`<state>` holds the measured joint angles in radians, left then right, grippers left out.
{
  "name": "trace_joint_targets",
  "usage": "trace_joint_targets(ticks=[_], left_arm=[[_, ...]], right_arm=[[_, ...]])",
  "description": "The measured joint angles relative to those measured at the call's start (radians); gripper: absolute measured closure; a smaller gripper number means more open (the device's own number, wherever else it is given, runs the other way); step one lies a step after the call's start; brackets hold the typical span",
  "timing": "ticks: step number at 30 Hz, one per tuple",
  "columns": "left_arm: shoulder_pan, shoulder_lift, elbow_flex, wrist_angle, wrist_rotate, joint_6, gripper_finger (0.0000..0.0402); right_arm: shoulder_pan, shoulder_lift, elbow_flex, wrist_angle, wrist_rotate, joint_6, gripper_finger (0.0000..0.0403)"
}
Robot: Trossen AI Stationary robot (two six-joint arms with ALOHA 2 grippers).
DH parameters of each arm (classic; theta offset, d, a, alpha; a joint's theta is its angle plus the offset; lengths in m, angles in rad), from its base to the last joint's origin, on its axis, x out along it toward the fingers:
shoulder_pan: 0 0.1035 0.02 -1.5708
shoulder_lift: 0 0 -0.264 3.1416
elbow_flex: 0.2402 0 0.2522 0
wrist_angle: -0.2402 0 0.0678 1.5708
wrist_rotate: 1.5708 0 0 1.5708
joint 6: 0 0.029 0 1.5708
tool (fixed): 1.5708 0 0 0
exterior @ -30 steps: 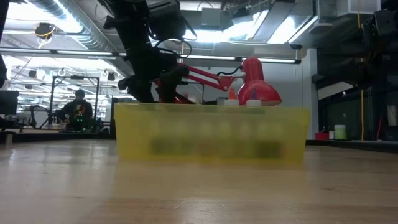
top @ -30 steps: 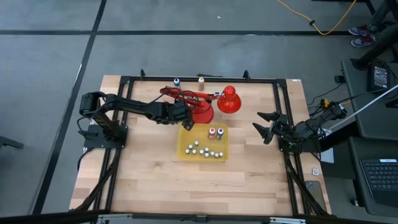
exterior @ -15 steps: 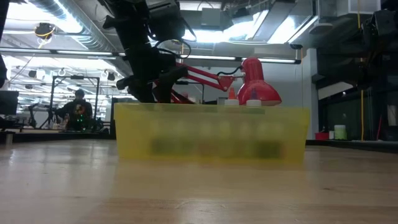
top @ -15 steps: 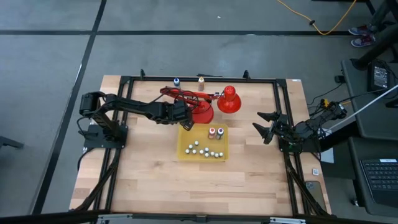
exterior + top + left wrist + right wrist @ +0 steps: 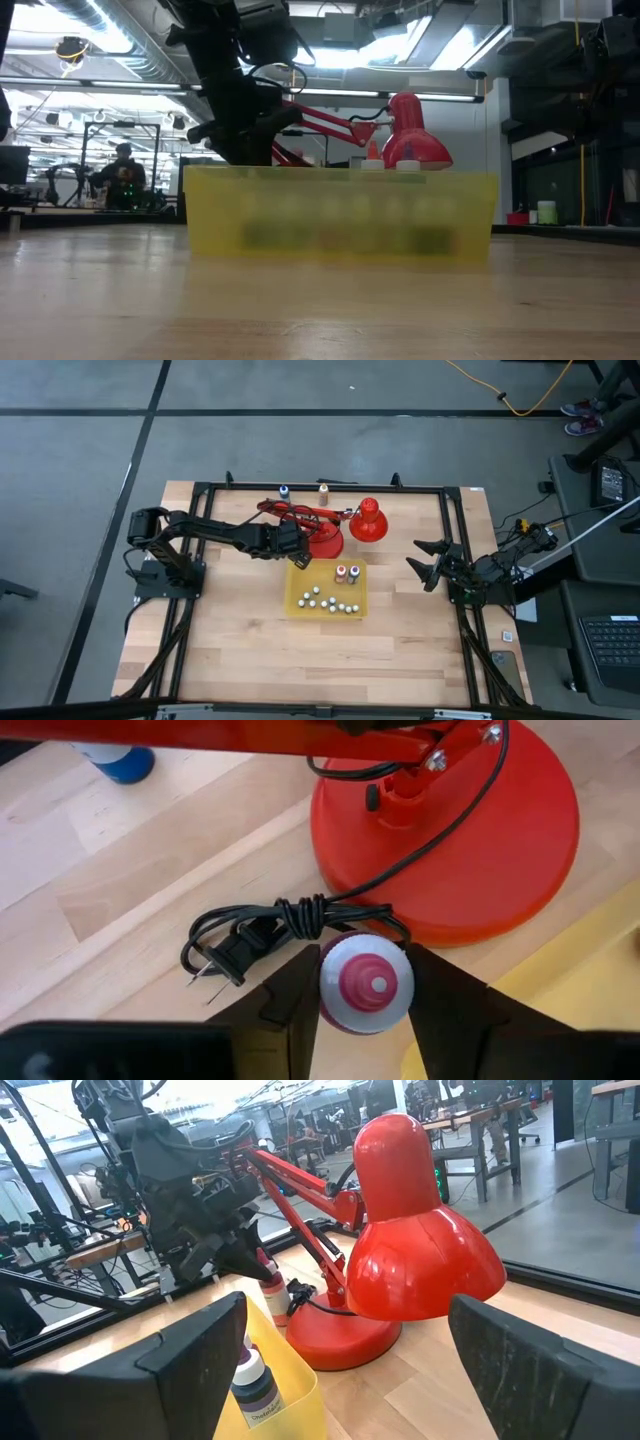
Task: Pick & Place food coloring
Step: Put the big red food bottle into the yellow bin
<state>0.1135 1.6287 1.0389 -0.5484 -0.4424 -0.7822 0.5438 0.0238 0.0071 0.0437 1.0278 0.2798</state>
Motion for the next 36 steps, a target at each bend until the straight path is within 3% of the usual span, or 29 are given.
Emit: trace_joint_targets(ticks=[9, 21, 31, 36], left_arm=[[-0.019, -0.060, 0.000, -0.028, 0.019, -0.013, 0.0276], [-0.085, -0.227, 0.000, -0.158, -0.106, -0.043, 0.0276], [-0.208, -0.350, 0.001, -0.349, -0.151, -0.113, 0.0277], [-0.306, -0.356, 0.071, -0.455, -0.211, -0.173, 0.0277]], right_arm=[[0.000, 0.000, 0.000, 0.000, 0.000, 0.000, 0.0056], [0.000, 0.000, 0.000, 0.000, 0.000, 0.000, 0.0056], [0.000, 0.000, 0.000, 0.000, 0.000, 0.000, 0.0056], [0.000, 0.000, 0.000, 0.000, 0.000, 0.000, 0.0056]])
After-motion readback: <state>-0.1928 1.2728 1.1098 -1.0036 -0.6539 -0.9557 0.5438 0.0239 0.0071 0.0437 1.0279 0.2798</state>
